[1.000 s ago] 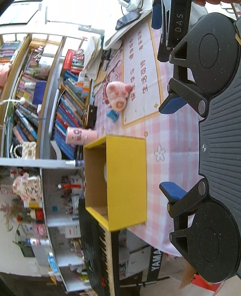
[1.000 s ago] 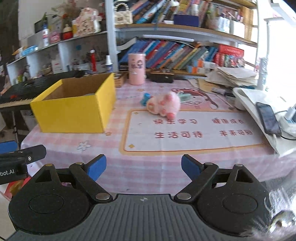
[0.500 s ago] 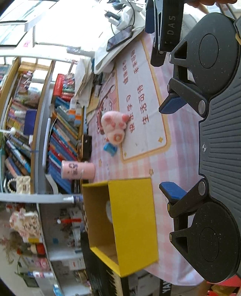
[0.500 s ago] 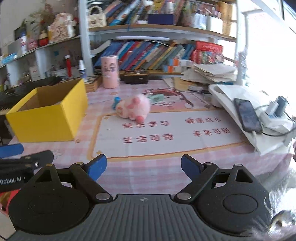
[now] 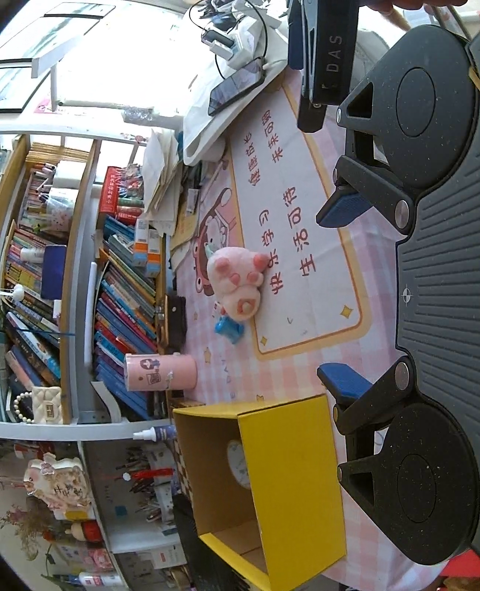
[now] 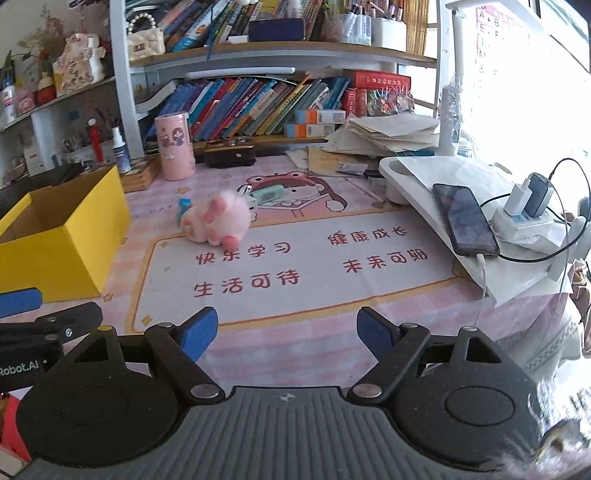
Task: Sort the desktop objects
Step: 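Reach the left gripper toward the pink plush pig, then close the left gripper on the pig while the right grasps the white charger cube, then carry the pig and charger cube up toward the yellow box with both grippers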
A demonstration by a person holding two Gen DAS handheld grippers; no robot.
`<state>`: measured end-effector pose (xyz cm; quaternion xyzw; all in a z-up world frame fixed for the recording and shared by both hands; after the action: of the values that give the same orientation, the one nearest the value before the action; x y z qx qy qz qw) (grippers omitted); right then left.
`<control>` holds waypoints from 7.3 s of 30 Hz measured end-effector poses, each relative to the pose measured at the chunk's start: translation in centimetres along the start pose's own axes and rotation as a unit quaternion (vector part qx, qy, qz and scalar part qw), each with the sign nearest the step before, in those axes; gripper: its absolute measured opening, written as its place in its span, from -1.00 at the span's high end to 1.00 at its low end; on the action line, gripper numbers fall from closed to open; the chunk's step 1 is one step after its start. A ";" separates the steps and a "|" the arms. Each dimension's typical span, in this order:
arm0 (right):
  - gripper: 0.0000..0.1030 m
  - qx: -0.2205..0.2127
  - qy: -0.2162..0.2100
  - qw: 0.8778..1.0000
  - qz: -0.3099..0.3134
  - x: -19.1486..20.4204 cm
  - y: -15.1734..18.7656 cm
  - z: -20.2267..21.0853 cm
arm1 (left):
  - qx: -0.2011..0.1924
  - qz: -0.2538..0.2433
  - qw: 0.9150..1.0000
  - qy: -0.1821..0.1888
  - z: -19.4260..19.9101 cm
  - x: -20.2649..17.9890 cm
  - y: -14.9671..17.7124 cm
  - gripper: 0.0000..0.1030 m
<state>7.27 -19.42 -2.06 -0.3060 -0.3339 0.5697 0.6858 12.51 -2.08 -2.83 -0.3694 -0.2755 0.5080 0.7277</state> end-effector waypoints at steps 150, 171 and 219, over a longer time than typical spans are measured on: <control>0.53 0.092 -0.218 0.962 0.136 1.2 -4.8 -6.4 | 0.004 0.150 0.984 -0.094 1.9 1.5 -0.3 -0.25; 0.53 0.093 -0.195 0.971 0.098 6.3 2.6 1.8 | 0.008 0.115 0.992 -0.050 8.0 4.8 4.3 -0.25; 0.53 0.100 -0.272 0.938 0.188 16.6 2.9 1.8 | -0.006 0.167 0.977 -0.133 11.0 12.2 6.6 -0.25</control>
<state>6.31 -2.52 -1.49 -0.1263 -0.3857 0.7801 0.4761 4.52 13.67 -1.62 -0.3435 -0.3069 0.6654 0.5874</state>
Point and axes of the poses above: each gripper's, at about its wrist camera, not at the fingertips, and z roughly against the way its jaws point, x to its left, y to its underside, the point moved 2 cm from there along -z, roughly the way its jaws point, and after that the axes turned 7 degrees about -y, right-handed, at the moved point
